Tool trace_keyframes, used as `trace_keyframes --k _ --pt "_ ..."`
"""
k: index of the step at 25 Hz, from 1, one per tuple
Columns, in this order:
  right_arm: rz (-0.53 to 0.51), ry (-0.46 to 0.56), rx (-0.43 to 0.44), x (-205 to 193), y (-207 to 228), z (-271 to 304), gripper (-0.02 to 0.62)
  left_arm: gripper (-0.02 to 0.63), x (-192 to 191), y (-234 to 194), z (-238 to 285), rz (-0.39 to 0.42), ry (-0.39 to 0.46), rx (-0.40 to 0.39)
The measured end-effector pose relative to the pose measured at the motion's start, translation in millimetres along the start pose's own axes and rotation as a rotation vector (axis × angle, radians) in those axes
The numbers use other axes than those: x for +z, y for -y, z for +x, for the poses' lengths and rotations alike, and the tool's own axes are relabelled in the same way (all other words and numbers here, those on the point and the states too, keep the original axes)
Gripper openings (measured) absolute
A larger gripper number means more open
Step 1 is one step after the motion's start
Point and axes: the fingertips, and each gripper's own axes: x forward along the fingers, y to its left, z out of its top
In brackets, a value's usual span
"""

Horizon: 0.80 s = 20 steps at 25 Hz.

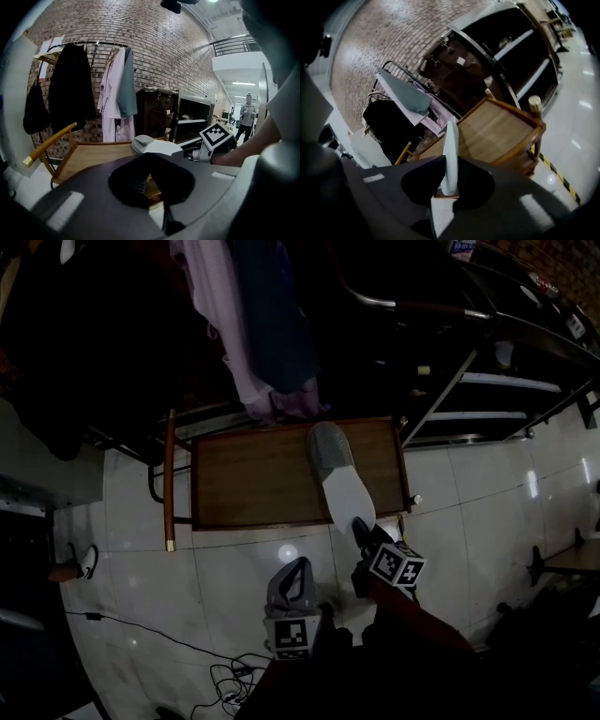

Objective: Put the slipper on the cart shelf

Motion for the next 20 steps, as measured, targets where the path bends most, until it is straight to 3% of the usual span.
trace_keyframes --k 10,14,20 --pt "-0.497 0.249 -0.006 88.3 -59.3 -61.1 0.054 0.017 28.7 -4.7 16.4 0.020 0.059 -0.005" --pt "-0.606 0.365 -0.019 125.8 -79.6 -91.6 0.054 0.017 61.0 -1.5 19.0 -0.006 0.109 0.013" --pt "-0.717 0.504 0.020 181.1 -118.0 -133.0 0.055 0.017 104.0 3.7 30.1 0.018 0.202 0.039"
